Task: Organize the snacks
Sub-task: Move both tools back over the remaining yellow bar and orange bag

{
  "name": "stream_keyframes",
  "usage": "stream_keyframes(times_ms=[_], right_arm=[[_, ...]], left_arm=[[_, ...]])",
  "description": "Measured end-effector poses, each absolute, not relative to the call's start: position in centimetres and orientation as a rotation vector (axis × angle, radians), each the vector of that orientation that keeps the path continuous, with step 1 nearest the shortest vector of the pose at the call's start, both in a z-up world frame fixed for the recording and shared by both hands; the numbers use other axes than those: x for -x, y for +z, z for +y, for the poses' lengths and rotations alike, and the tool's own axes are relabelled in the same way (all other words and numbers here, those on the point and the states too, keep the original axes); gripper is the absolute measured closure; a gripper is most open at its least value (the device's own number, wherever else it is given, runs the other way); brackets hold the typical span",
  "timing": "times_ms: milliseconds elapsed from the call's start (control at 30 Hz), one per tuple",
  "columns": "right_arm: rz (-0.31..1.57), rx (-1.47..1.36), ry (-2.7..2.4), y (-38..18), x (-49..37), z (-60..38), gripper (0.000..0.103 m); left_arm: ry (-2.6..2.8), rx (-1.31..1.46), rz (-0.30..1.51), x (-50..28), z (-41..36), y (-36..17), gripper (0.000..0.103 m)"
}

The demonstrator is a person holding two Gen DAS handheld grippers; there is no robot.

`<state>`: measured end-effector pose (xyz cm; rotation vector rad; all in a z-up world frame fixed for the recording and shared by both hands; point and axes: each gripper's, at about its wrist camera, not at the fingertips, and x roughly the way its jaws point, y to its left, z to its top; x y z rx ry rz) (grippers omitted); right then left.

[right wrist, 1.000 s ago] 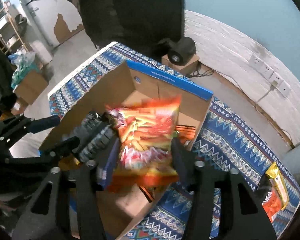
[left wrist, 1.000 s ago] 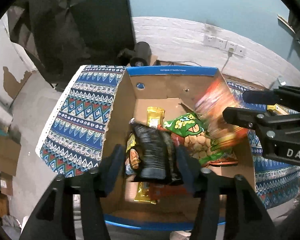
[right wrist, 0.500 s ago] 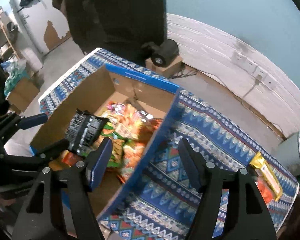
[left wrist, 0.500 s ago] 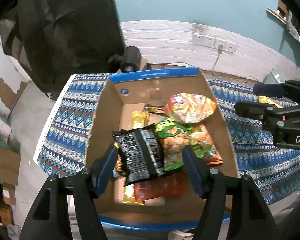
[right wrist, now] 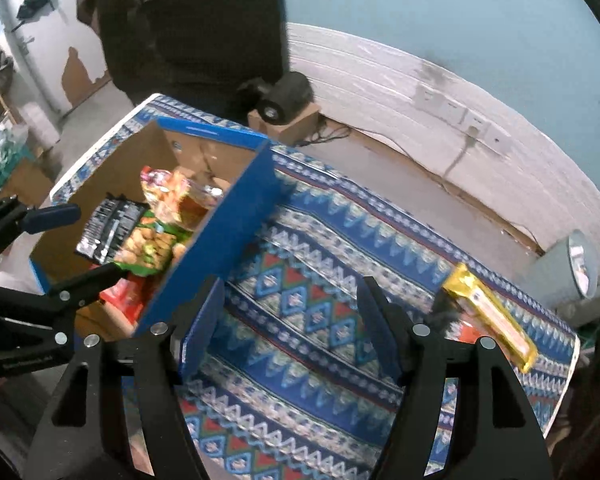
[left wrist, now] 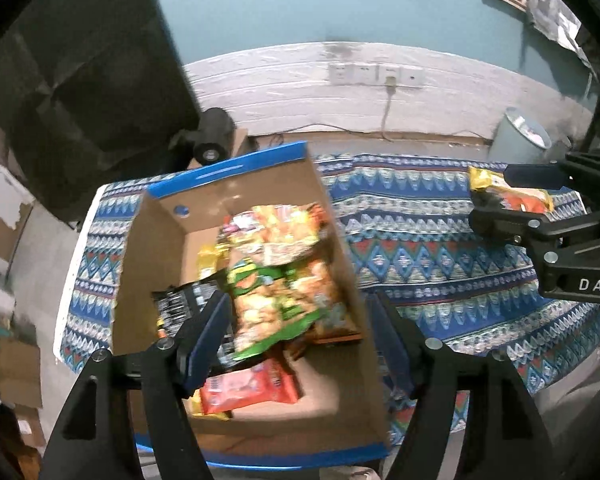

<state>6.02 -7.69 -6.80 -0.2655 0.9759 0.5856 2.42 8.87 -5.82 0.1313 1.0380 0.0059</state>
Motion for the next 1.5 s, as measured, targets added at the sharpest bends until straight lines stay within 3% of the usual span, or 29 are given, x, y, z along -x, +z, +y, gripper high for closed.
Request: stream_keyframes(times_ms=[1000, 1500], right_arm=[[1.059, 0.129, 0.346, -10.6, -7.6, -25.2, 0.031], [1.171, 0.234, 0.261, -13.5, -15.5, -31.0, 0.031]], left_arm=[[-0.152, -0.38, 1.073, -7.2, -7.3, -9.4, 0.027], [-0.153, -0.315, 1.17, -13.4, -10.2, -13.5, 0.024]])
